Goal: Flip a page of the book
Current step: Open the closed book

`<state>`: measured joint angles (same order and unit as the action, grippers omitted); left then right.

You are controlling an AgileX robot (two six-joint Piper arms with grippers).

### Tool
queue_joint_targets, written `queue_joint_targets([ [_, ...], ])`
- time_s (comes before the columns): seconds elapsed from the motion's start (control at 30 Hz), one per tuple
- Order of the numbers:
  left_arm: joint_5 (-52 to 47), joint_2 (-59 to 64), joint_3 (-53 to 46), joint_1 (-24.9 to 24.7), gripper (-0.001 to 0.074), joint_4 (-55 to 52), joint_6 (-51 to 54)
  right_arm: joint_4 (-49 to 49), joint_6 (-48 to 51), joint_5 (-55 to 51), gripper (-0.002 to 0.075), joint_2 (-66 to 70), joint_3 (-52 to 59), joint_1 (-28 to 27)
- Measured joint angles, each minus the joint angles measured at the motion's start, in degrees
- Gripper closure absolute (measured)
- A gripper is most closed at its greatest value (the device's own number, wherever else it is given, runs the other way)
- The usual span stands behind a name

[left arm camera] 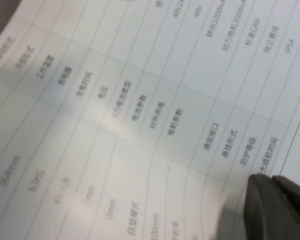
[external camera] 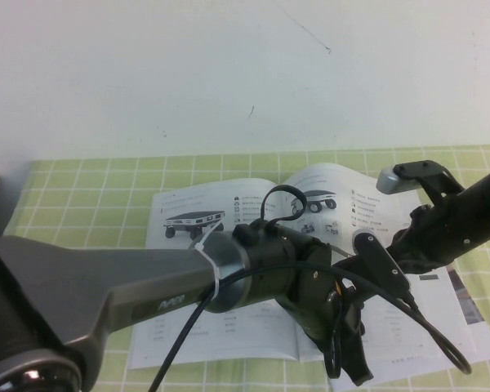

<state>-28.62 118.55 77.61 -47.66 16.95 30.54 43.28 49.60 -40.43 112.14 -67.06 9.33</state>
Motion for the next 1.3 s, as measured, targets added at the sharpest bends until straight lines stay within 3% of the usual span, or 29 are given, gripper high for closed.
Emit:
queue_joint_targets([
  [0.37, 0.0, 0.0, 0.0, 0.0, 0.0738, 0.0, -0.3, -19.2, -13.5, -0.3, 0.0727, -3.3, 0.4, 0.0],
  [1.3, -0.1, 0.0, 0.0, 0.0, 0.0738, 0.2, -0.3, -23.3, -18.6, 3.4, 0.0728, -0.9, 0.8, 0.0],
])
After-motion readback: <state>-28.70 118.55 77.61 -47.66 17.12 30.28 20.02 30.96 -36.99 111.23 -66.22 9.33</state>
